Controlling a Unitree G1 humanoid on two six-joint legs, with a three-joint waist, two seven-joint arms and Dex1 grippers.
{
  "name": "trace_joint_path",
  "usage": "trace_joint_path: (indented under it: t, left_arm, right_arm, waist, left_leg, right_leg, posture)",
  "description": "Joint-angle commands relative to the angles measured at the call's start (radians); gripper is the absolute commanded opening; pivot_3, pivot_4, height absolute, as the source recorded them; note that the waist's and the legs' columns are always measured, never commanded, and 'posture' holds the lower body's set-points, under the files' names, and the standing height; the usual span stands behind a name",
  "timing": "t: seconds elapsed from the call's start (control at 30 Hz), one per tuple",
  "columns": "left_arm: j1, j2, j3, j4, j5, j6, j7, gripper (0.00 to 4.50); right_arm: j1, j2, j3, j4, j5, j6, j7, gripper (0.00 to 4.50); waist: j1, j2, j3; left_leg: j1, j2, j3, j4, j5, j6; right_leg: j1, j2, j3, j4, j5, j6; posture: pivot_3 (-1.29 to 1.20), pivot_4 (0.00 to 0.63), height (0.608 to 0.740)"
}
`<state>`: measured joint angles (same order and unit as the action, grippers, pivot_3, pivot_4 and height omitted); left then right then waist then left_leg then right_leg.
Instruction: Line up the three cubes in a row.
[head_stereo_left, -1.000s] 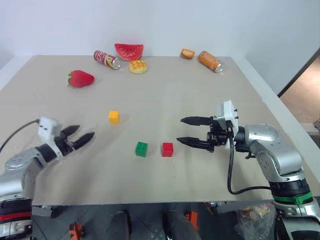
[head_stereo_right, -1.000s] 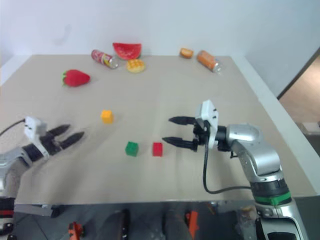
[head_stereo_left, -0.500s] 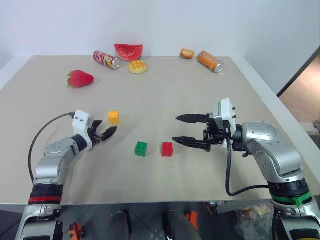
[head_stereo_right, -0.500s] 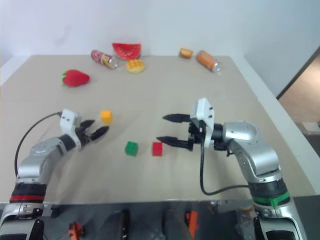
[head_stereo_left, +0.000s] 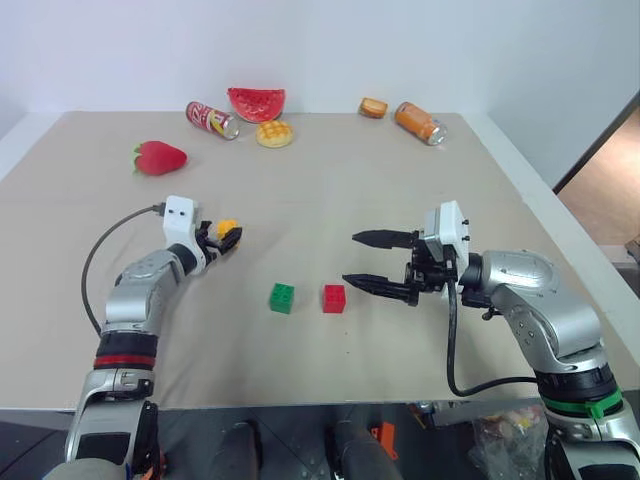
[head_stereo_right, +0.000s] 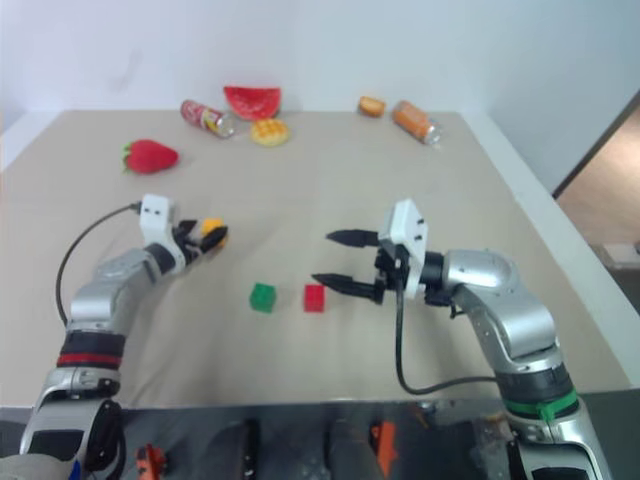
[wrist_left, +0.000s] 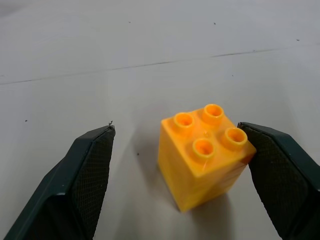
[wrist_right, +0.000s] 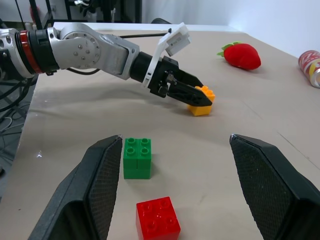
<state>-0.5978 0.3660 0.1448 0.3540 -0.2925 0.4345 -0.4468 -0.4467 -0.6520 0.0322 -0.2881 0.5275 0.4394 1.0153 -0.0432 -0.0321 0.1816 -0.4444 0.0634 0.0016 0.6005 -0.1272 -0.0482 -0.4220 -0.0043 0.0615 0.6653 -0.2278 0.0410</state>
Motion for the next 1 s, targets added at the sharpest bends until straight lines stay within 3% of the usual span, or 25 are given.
trace_joint_path:
  t: [0.03,0.17,0.67,0.87,1.0]
  left_arm:
    - [-0.023,-0.001,0.008,-0.008,0.004,-0.028,0.001,2.99]
    - [-0.019,0.003,0.011,-0.006,0.006,-0.028,0.0,1.73]
    - [0.02,0.054,-0.036,-0.011,0.066,-0.113,-0.085,1.62]
    - [0.116,0.226,-0.086,-0.037,0.071,-0.298,-0.393,1.62]
    - [0.161,0.314,-0.049,-0.001,0.002,-0.366,-0.584,1.62]
  right_arm:
    - [-0.005,-0.002,-0.025,-0.036,0.009,-0.012,-0.006,3.56]
    - [-0.006,-0.003,-0.028,-0.033,0.011,-0.012,-0.006,3.56]
    - [-0.009,0.015,-0.025,-0.036,0.024,-0.004,-0.027,3.56]
    - [0.0,0.01,-0.025,-0.042,0.022,-0.002,-0.027,3.56]
    - [0.002,0.005,-0.026,-0.042,0.025,-0.001,-0.021,3.56]
  waist:
    - [0.0,0.0,0.0]
    - [0.001,0.0,0.0]
    - [0.001,0.0,0.0]
    - [-0.003,0.0,0.0]
    - [-0.002,0.0,0.0]
  left_leg:
    - [0.0,0.0,0.0,0.0,0.0,0.0]
    - [0.0,0.0,0.0,0.0,0.0,0.0]
    - [0.0,0.0,0.0,0.0,0.0,0.0]
    - [0.0,0.0,0.0,-0.001,0.0,0.0]
    - [0.0,0.0,0.0,-0.002,0.0,0.0]
  right_leg:
    - [0.0,0.0,0.0,0.0,0.0,0.0]
    - [0.0,0.0,0.0,0.0,0.0,0.0]
    - [0.0,0.0,0.0,0.0,0.0,0.0]
    - [-0.001,0.0,0.0,0.0,-0.003,-0.005]
    - [-0.001,-0.001,0.0,0.0,-0.004,-0.006]
  posture:
    - [0.0,0.15,0.74]
    - [0.0,0.15,0.74]
    - [0.0,0.15,0.74]
    - [0.0,0.15,0.74]
    - [0.0,0.15,0.74]
